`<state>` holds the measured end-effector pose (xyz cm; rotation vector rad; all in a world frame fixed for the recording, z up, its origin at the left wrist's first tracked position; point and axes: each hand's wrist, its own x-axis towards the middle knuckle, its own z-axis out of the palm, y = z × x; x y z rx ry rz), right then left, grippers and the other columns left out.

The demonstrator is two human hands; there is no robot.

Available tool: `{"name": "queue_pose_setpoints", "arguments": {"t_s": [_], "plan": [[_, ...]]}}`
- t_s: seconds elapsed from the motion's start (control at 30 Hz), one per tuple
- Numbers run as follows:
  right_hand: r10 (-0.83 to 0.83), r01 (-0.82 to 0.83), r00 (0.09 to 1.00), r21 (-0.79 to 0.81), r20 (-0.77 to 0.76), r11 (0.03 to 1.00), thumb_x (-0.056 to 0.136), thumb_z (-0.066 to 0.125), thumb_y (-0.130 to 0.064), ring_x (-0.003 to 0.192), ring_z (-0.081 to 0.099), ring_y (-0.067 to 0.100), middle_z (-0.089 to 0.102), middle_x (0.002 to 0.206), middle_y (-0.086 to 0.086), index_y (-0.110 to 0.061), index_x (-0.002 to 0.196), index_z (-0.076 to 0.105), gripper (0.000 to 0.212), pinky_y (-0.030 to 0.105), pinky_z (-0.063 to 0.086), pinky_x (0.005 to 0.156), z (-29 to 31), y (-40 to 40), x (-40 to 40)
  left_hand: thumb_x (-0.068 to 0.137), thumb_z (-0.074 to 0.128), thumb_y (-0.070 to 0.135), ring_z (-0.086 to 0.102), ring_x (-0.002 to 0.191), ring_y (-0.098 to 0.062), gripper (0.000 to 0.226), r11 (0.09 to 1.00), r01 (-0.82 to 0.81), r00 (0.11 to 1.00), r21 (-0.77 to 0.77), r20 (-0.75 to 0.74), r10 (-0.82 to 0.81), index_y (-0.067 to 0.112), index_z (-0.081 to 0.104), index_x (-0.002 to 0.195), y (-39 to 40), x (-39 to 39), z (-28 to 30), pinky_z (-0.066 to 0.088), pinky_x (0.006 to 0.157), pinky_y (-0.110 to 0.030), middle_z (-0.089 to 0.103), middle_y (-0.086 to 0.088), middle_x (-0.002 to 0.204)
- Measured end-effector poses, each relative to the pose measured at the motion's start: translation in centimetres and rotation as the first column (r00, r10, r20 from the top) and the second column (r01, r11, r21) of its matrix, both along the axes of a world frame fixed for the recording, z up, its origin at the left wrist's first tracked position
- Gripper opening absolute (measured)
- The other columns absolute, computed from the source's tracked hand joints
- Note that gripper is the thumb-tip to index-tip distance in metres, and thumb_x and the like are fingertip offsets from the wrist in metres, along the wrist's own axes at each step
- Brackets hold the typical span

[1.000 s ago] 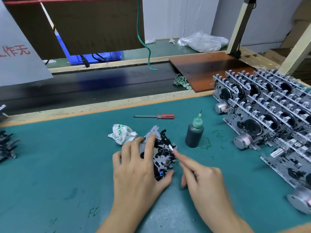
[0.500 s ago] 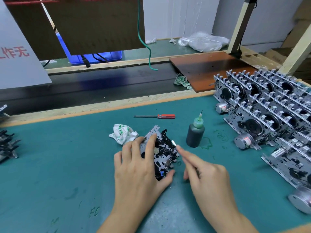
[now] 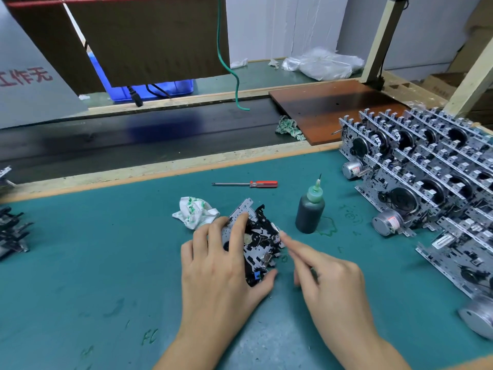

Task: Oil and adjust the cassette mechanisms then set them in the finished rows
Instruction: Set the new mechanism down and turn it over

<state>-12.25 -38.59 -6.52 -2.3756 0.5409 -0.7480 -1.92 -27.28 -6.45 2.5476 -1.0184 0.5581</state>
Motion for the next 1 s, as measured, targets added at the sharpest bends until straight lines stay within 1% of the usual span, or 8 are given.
{"name": "queue_pose_setpoints", "arguments": {"t_s": [0.1, 0.27, 0.4, 0.5, 0.53, 0.7, 0.77, 1.0], "plan": [[0.006, -0.006, 1.000, 0.000, -0.030, 1.000, 0.087, 0.064, -0.008, 0.049, 0.041, 0.017, 0.046, 0.053, -0.005, -0.032, 0.113, 0.069, 0.036, 0.036, 0.044, 0.054, -0.24, 0.04, 0.14, 0.064, 0.051, 0.061, 0.045, 0.100, -0.030, 0.077, 1.000, -0.004, 1.000, 0.003, 0.000, 0.004, 0.013, 0.059, 0.123, 0.00, -0.04, -0.04, 0.031, 0.077, -0.038, 0.060, -0.012, 0.107], [0.010, -0.010, 1.000, -0.014, -0.005, 1.000, 0.084, 0.065, -0.010, 0.046, 0.046, 0.018, 0.053, 0.051, -0.003, -0.030, 0.111, 0.070, 0.033, 0.034, 0.042, 0.049, -0.06, 0.40, 0.07, 0.064, 0.050, 0.061, 0.045, 0.100, -0.030, 0.076, 1.000, -0.003, 1.000, -0.001, -0.004, 0.003, 0.013, 0.059, 0.123, -0.09, -0.05, -0.01, 0.031, 0.077, -0.037, 0.060, -0.012, 0.106], [0.012, -0.012, 1.000, 0.000, 0.021, 1.000, 0.087, 0.063, -0.009, 0.048, 0.043, 0.018, 0.053, 0.053, -0.001, -0.031, 0.114, 0.068, 0.035, 0.034, 0.045, 0.051, -0.17, -0.01, 0.25, 0.064, 0.051, 0.061, 0.045, 0.100, -0.030, 0.077, 1.000, -0.004, 1.000, -0.001, -0.002, 0.004, 0.012, 0.060, 0.123, -0.06, -0.05, 0.01, 0.031, 0.077, -0.038, 0.060, -0.013, 0.106], [0.015, -0.015, 0.999, -0.015, 0.050, 1.000, 0.084, 0.064, -0.007, 0.048, 0.035, 0.007, 0.043, 0.052, -0.009, -0.028, 0.112, 0.069, 0.036, 0.030, 0.043, 0.052, 0.02, 0.01, 0.03, 0.063, 0.052, 0.061, 0.044, 0.100, -0.030, 0.077, 1.000, -0.004, 1.000, 0.000, -0.001, 0.004, 0.013, 0.060, 0.123, -0.07, -0.02, -0.01, 0.031, 0.077, -0.038, 0.060, -0.012, 0.106], [0.019, -0.018, 0.999, -0.012, 0.041, 1.000, 0.083, 0.064, -0.007, 0.048, 0.035, 0.009, 0.043, 0.052, -0.008, -0.028, 0.112, 0.070, 0.036, 0.029, 0.042, 0.051, 0.04, 0.14, 0.02, 0.063, 0.051, 0.061, 0.044, 0.100, -0.030, 0.077, 1.000, -0.005, 1.000, -0.001, 0.000, 0.005, 0.013, 0.060, 0.123, -0.08, -0.01, 0.00, 0.031, 0.077, -0.038, 0.060, -0.012, 0.106], [-0.011, 0.011, 0.999, -0.004, 0.052, 1.000, 0.082, 0.060, -0.010, 0.046, 0.043, 0.014, 0.053, 0.052, -0.004, -0.026, 0.112, 0.070, 0.035, 0.031, 0.042, 0.050, 0.07, 0.30, 0.00, 0.064, 0.051, 0.061, 0.044, 0.100, -0.030, 0.077, 1.000, -0.003, 1.000, -0.007, -0.001, 0.003, 0.013, 0.059, 0.123, -0.10, -0.06, -0.03, 0.031, 0.076, -0.038, 0.060, -0.012, 0.107], [-0.016, 0.016, 1.000, -0.019, -0.003, 1.000, 0.084, 0.063, -0.008, 0.047, 0.049, 0.020, 0.054, 0.052, -0.002, -0.029, 0.112, 0.069, 0.036, 0.035, 0.042, 0.050, -0.06, 0.26, 0.15, 0.064, 0.051, 0.061, 0.044, 0.099, -0.030, 0.077, 1.000, -0.001, 1.000, -0.009, -0.003, 0.001, 0.013, 0.059, 0.123, -0.12, -0.05, -0.02, 0.031, 0.075, -0.038, 0.060, -0.013, 0.107], [-0.005, 0.005, 1.000, -0.026, 0.005, 1.000, 0.082, 0.063, -0.007, 0.046, 0.049, 0.021, 0.053, 0.052, -0.003, -0.026, 0.111, 0.071, 0.035, 0.032, 0.042, 0.044, -0.03, 0.48, 0.03, 0.064, 0.050, 0.061, 0.044, 0.099, -0.030, 0.076, 1.000, -0.002, 1.000, -0.012, -0.010, 0.002, 0.012, 0.060, 0.121, -0.09, -0.06, -0.03, 0.031, 0.075, -0.038, 0.060, -0.013, 0.107]]}}
